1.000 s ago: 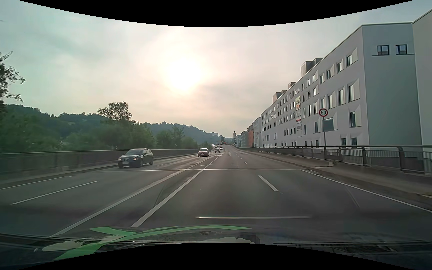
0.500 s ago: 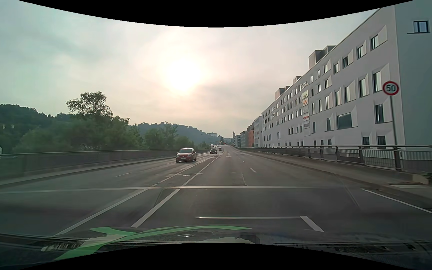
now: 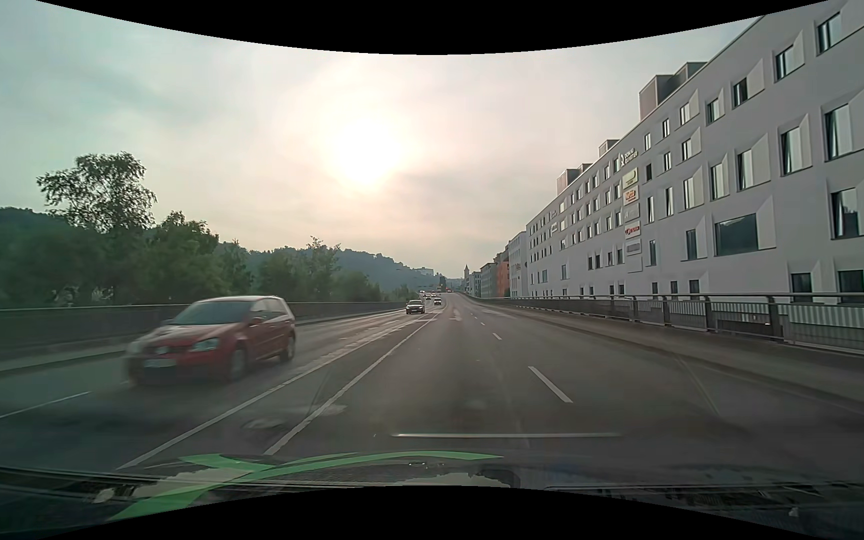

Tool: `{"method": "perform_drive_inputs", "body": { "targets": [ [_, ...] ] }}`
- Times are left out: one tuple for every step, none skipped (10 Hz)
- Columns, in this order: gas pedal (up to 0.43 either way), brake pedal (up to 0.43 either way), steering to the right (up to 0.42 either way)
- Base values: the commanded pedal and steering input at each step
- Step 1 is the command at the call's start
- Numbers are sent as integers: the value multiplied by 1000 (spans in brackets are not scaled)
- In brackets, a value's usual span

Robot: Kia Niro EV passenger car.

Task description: Follow the waypoints while adhering to traffic rules and regulations

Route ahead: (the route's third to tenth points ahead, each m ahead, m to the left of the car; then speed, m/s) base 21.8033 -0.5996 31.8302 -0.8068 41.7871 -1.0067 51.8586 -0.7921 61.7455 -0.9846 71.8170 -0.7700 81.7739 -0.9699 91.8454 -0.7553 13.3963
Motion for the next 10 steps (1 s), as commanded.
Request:
{"method": "perform_drive_inputs", "body": {
  "targets": [
    [189, 0, -4],
    [189, 0, -6],
    [189, 0, -7],
    [177, 0, -7],
    [177, 0, -7],
    [177, 0, -6],
    [177, 0, -7],
    [177, 0, -6],
    [177, 0, -6],
    [169, 0, -4]
  ]
}}
